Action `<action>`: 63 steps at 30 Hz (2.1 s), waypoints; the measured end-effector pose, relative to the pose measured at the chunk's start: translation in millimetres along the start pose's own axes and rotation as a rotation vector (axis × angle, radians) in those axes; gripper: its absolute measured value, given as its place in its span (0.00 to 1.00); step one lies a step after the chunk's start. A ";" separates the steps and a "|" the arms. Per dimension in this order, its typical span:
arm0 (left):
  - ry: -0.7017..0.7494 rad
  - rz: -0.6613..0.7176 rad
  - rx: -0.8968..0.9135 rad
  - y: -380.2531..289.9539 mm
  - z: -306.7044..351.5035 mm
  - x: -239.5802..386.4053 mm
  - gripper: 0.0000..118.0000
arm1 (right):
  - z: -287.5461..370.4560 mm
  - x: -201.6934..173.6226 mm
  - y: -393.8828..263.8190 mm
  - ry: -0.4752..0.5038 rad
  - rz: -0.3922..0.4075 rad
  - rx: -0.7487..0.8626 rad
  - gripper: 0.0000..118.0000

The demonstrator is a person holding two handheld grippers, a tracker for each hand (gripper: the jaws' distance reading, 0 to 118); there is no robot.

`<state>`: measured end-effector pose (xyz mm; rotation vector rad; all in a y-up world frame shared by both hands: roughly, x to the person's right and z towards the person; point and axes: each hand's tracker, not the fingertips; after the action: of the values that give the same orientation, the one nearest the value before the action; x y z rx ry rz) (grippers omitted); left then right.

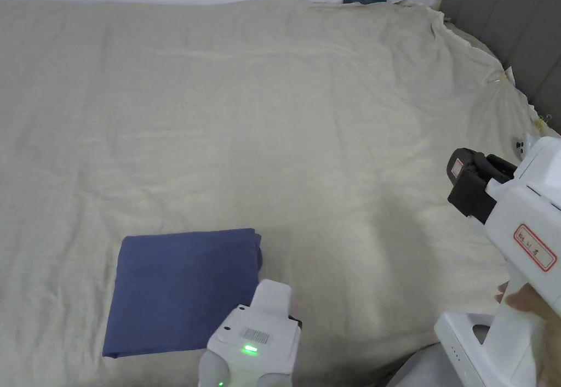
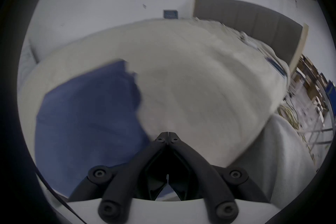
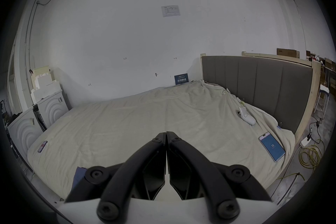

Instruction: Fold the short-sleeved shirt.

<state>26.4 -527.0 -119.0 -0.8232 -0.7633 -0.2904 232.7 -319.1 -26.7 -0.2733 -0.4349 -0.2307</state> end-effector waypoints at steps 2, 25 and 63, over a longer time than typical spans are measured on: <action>0.068 0.005 0.024 7.5 2.3 2.9 0.00 | 1.2 -1.0 0.0 0.003 -0.002 -0.002 0.00; 0.526 0.275 0.632 69.6 218.4 -178.2 0.00 | -18.3 -140.4 -23.5 0.223 0.098 0.090 0.00; -0.581 0.726 -0.155 40.9 69.4 -339.2 1.00 | -108.6 -233.0 -222.6 0.293 0.168 -0.428 0.00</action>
<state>-225.5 -465.3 -352.1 -1.2958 -0.9245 0.5697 7.1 -523.8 -177.8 -0.6829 -0.0659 -0.1934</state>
